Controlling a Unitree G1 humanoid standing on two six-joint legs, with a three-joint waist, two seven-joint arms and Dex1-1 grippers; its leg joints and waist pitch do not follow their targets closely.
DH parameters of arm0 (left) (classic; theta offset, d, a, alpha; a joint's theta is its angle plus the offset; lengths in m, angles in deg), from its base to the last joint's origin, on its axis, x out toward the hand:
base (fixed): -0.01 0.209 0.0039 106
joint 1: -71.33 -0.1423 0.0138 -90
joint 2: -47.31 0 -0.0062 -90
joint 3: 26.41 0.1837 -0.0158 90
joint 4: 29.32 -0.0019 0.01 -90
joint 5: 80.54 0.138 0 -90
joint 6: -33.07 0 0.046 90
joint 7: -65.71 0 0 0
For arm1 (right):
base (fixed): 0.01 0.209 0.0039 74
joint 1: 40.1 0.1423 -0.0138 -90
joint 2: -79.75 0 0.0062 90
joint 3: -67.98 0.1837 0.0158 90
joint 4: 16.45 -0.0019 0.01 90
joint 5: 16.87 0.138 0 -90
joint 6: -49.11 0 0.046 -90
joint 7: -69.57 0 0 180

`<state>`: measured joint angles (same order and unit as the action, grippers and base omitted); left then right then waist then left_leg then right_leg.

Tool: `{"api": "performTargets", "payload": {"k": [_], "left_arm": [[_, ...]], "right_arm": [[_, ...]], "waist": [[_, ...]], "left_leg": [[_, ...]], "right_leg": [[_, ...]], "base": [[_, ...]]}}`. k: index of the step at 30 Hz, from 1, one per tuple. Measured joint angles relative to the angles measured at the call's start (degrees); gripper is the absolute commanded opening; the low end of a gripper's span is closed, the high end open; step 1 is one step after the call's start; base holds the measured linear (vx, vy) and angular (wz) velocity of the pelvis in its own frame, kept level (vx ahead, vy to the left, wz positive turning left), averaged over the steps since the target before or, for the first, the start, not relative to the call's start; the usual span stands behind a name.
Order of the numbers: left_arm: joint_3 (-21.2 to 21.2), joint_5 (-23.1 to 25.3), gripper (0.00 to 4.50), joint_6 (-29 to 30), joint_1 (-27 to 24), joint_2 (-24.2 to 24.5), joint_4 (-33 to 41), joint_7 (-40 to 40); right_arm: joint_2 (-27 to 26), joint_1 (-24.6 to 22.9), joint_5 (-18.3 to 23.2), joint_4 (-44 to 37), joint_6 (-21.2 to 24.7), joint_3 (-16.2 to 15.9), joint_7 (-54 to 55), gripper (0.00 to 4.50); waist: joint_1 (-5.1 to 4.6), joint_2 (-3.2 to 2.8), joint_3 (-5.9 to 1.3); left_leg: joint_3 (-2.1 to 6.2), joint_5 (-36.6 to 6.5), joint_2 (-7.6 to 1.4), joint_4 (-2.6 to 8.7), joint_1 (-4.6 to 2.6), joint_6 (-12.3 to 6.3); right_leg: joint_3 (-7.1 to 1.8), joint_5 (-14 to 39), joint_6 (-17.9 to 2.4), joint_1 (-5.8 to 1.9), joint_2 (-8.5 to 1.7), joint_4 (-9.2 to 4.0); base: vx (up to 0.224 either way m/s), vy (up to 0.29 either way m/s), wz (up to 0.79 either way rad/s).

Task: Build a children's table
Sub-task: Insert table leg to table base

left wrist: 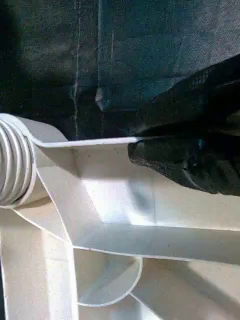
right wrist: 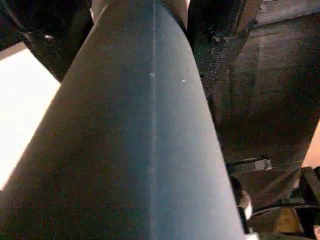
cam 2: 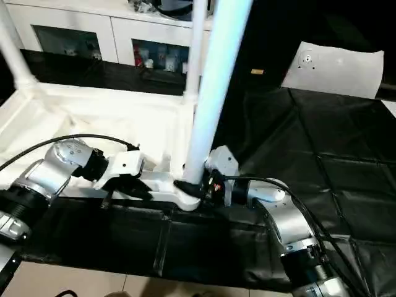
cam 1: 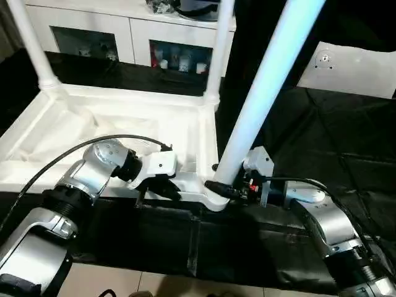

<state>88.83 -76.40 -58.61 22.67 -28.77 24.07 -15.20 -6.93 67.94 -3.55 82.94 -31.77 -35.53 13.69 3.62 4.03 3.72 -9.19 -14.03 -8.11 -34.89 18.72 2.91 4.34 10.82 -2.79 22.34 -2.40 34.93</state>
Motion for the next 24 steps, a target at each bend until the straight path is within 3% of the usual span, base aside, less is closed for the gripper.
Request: {"api": "performTargets", "payload": {"k": [8, 13, 17, 21, 24], "left_arm": [[-0.2, 0.0, 0.00, 0.5, 0.2, -0.9, -2.0, 1.5], [-3.9, -0.7, 0.00, 4.3, -4.1, -0.3, 2.7, 4.8], [-7.1, -0.6, 0.00, 12.6, -9.8, -0.5, 12.5, 12.1], [-9.8, 0.2, 0.00, 23.9, -15.0, -5.0, 23.1, 21.0], [-10.6, 0.4, 0.00, 29.7, -17.1, -9.2, 27.3, 26.2]], "right_arm": [[-0.7, 0.5, -0.6, 1.9, -1.1, 0.0, -0.1, 1.91], [-4.1, 0.6, -0.7, 5.0, -2.5, 1.3, 4.0, 1.91], [-8.3, 2.3, -2.2, 8.8, -3.3, 2.4, 12.0, 1.91], [-12.0, 4.8, -3.3, 12.9, -3.3, 4.9, 20.9, 1.91], [-14.0, 6.8, -4.2, 15.2, -3.0, 6.5, 26.1, 1.91]], "waist": [[0.08, 0.02, -0.01], [-0.30, 0.00, -0.01], [-1.77, -0.11, 0.05], [-3.26, -0.08, 0.05], [-3.33, 0.02, 0.07]], "left_leg": [[-0.08, 0.0, 0.00, 0.20, -0.64, 0.09], [-0.10, 0.2, -0.02, 0.48, -0.63, 0.19], [-0.13, 0.3, -0.05, 0.49, -0.57, 0.19], [-0.37, 0.3, -0.11, 0.45, -0.50, 0.15], [-0.51, 0.2, -0.11, 0.46, -0.46, 0.02]], "right_leg": [[0.08, 0.2, 0.3, -0.54, -0.11, -0.17], [0.15, 0.2, 0.3, -0.54, -0.10, -0.38], [0.24, 0.2, 0.3, -0.49, -0.13, -0.63], [0.47, 0.1, 0.2, -0.48, -0.34, -1.02], [0.57, 0.1, 0.1, -0.44, -0.46, -0.97]], "base": [[0.000, 0.000, 0.00], [0.000, 0.000, 0.00], [0.000, 0.000, 0.00], [0.000, 0.000, 0.00], [0.000, 0.000, 0.00]]}}
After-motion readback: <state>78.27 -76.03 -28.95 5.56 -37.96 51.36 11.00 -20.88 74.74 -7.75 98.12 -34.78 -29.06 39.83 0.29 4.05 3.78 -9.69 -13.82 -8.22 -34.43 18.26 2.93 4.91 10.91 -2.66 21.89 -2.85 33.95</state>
